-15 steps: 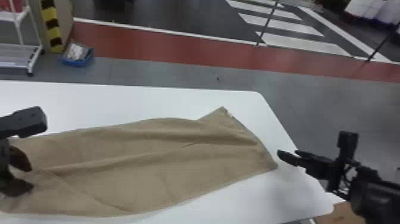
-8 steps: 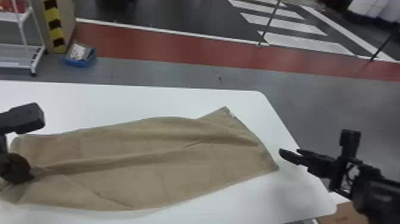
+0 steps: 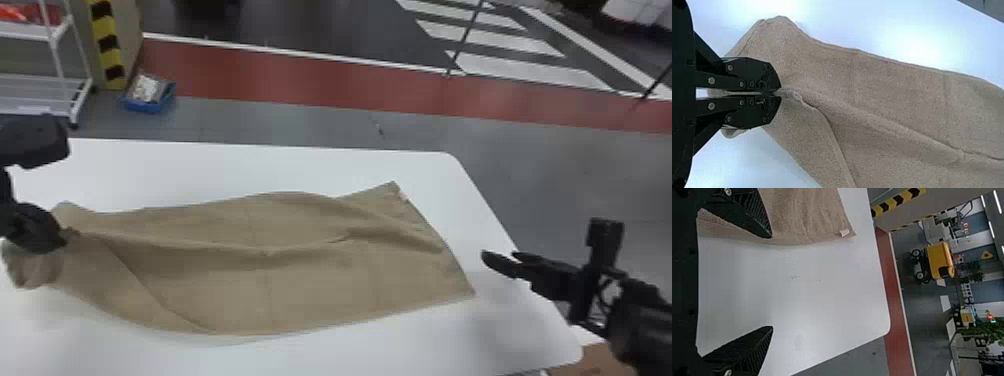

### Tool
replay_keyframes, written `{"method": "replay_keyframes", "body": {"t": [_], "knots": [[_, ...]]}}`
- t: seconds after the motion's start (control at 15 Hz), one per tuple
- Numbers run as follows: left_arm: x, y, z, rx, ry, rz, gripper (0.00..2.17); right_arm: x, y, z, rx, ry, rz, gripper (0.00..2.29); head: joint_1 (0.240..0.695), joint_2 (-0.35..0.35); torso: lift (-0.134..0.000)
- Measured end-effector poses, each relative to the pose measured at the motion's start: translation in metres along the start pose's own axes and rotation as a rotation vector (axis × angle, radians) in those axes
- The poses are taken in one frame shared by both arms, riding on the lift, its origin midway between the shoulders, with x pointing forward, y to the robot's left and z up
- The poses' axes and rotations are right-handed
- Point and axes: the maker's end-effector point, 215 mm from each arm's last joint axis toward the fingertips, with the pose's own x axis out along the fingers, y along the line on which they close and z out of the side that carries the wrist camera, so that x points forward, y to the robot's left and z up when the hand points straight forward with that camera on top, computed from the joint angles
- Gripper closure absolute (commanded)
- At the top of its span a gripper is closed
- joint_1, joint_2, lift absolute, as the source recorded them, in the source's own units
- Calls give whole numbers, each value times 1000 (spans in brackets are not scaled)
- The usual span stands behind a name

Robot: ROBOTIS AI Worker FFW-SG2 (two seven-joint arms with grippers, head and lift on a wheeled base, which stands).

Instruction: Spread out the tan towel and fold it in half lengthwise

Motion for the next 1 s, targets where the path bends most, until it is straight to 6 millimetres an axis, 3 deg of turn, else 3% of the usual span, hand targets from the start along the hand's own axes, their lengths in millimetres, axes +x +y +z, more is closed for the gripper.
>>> {"method": "replay_keyframes", "body": {"t": [0.07, 0.2, 0.27, 0.47, 0.73, 1.0], "knots": [[-1, 1, 2, -5, -9, 3, 1062, 0, 0, -1, 0, 0, 0, 56, 695, -292, -120], [1, -2, 1, -16, -12, -1, 124, -1, 0, -1, 1, 0, 1, 56, 695, -294, -120], [3, -6, -3, -33, -9, -3, -1, -1, -1, -1, 2, -1, 0, 56, 695, -294, -120], [-2, -17, -18, -44, -8, 17, 97, -1, -1, -2, 1, -2, 1, 56, 695, -289, -120], [-10, -30, -19, -26, -21, 34, 269, 2, 2, -5, -2, 3, 5, 56, 695, -288, -120], [0, -46, -20, -26, -19, 7, 272, 6, 5, -7, -4, 7, 13, 56, 695, -296, -120]]}}
